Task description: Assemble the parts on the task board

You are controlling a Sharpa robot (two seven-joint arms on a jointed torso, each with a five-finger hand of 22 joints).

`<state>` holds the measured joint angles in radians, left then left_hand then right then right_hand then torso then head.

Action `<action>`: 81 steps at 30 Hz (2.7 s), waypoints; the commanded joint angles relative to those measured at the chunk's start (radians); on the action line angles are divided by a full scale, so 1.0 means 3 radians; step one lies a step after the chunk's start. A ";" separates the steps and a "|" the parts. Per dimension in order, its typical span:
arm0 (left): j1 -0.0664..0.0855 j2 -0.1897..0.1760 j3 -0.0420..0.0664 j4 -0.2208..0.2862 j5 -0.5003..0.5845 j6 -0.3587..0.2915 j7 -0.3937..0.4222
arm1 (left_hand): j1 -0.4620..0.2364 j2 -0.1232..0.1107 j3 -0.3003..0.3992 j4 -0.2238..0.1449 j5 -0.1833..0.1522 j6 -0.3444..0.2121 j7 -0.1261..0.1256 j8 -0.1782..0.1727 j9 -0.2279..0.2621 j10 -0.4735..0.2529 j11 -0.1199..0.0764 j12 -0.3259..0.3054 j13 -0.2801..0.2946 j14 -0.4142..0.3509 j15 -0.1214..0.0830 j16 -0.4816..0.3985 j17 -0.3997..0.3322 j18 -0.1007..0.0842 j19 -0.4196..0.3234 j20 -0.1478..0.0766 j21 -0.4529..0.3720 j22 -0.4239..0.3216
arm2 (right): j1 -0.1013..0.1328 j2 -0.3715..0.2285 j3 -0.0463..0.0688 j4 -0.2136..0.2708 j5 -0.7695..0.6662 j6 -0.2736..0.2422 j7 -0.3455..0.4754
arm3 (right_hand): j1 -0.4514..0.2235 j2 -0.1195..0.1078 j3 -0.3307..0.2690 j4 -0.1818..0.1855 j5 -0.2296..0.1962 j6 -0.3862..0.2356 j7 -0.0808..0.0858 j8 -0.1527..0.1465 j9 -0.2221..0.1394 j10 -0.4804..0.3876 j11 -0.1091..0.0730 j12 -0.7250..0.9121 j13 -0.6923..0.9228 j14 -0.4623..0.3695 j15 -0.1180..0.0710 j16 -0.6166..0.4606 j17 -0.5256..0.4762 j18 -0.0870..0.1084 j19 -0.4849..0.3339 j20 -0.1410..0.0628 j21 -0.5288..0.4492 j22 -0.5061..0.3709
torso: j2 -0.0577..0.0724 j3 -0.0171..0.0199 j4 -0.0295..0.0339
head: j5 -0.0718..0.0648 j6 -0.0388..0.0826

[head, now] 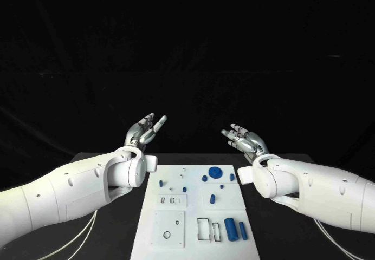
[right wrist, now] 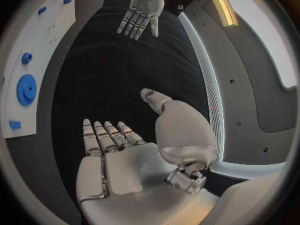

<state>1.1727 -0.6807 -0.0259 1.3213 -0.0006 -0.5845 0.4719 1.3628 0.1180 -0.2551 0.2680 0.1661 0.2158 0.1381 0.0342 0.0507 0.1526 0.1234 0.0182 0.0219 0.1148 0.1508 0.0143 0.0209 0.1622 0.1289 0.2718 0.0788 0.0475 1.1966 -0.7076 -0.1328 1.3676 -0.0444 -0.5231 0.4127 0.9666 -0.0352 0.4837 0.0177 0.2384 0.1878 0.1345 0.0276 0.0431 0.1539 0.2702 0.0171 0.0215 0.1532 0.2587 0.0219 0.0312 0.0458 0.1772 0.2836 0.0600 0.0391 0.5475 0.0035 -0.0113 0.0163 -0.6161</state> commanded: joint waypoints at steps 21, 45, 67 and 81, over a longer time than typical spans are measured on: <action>0.0009 -0.0450 0.0005 0.0495 -0.0231 0.0602 -0.0063 | 0.0850 0.0188 -0.0336 -0.0238 0.0168 0.2024 0.0224 0.0799 0.0513 0.2965 0.0139 0.0424 0.0199 0.2877 -0.0072 0.0989 0.0867 0.0075 0.2192 -0.0091 0.0958 0.0290 | 0.0312 -0.0091 -0.0071 -0.0189 -0.2868 0.0339 -0.0733 | 0.0845 -0.0254 0.0137 -0.0658 -0.0141 0.2345 0.0286 0.0828 0.0573 0.2896 -0.0319 0.0351 0.0164 0.2804 -0.0390 0.0744 0.0644 0.0462 0.2182 -0.0086 0.0792 0.0276 | 0.0261 0.0004 0.0003 | -0.0022 -0.0031; 0.0012 -0.0929 0.0077 0.1415 -0.0302 0.0950 -0.0165 | 0.0976 0.0246 -0.0694 -0.0175 0.0103 0.2113 0.0163 0.0848 0.0792 0.3227 0.0053 0.0240 0.0291 0.3142 -0.0203 0.1362 0.1428 0.0064 0.2601 -0.0235 0.1181 0.0382 | 0.0467 -0.0095 -0.0041 0.0205 -0.5060 0.0896 -0.1767 | 0.0602 -0.0641 0.0236 -0.0442 -0.0101 0.2472 0.0089 0.0790 0.1237 0.3394 -0.0574 0.0159 0.0620 0.4328 -0.0794 0.4110 0.3570 0.0287 0.3487 -0.0578 0.3296 0.2543 | 0.0606 -0.0018 0.0113 | -0.0121 -0.0063; 0.0028 -0.0989 0.0134 0.1496 -0.0297 0.0972 -0.0194 | 0.0943 0.0250 -0.0692 -0.0156 0.0103 0.2068 0.0184 0.0828 0.0833 0.3167 0.0078 0.0183 0.0296 0.3068 -0.0183 0.1395 0.1497 0.0054 0.2573 -0.0228 0.1196 0.0395 | 0.0401 0.0079 -0.0047 0.0149 -0.5204 0.1042 -0.1981 | 0.0678 -0.0616 0.0163 -0.0371 -0.0078 0.2447 0.0086 0.0736 0.1334 0.3173 -0.0560 0.0169 0.0657 0.4563 -0.0792 0.4714 0.4289 0.0103 0.3992 -0.0530 0.4240 0.3826 | 0.0745 -0.0005 0.0129 | -0.0138 -0.0050; 0.0040 -0.1000 0.0140 0.1494 -0.0297 0.0964 -0.0217 | 0.0935 0.0251 -0.0690 -0.0152 0.0100 0.2055 0.0189 0.0822 0.0841 0.3150 0.0084 0.0171 0.0297 0.3058 -0.0179 0.1405 0.1512 0.0054 0.2569 -0.0225 0.1200 0.0398 | 0.0355 0.0137 -0.0049 0.0103 -0.5161 0.1004 -0.1952 | 0.0726 -0.0565 0.0294 -0.0346 -0.0126 0.2504 0.0090 0.0741 0.1366 0.3248 -0.0562 0.0197 0.0679 0.4574 -0.0791 0.4776 0.4346 0.0073 0.4061 -0.0524 0.4376 0.4025 | 0.0799 -0.0004 0.0146 | -0.0128 -0.0040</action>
<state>1.1829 -0.9811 0.0150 1.7676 -0.0858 -0.3122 0.4061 1.6475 0.1972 -0.4346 0.2179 0.2010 0.8382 0.1965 0.2860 0.3021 1.1043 0.1465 0.0745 0.1097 1.0398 0.0968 0.4297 0.4728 0.1708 0.9044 0.2002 0.4320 0.1659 1.3089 -0.6687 -0.1429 1.3994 -1.5847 -0.2343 -0.1708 1.1744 -0.2055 0.5664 -0.0842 0.2044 0.9327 0.1643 0.2499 0.4522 1.1240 0.1001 0.0727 0.2267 1.4615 0.0230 1.4514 1.3084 0.0763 1.3880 0.1250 1.3692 1.2446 0.7822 0.0025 0.0314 -0.0234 -0.6297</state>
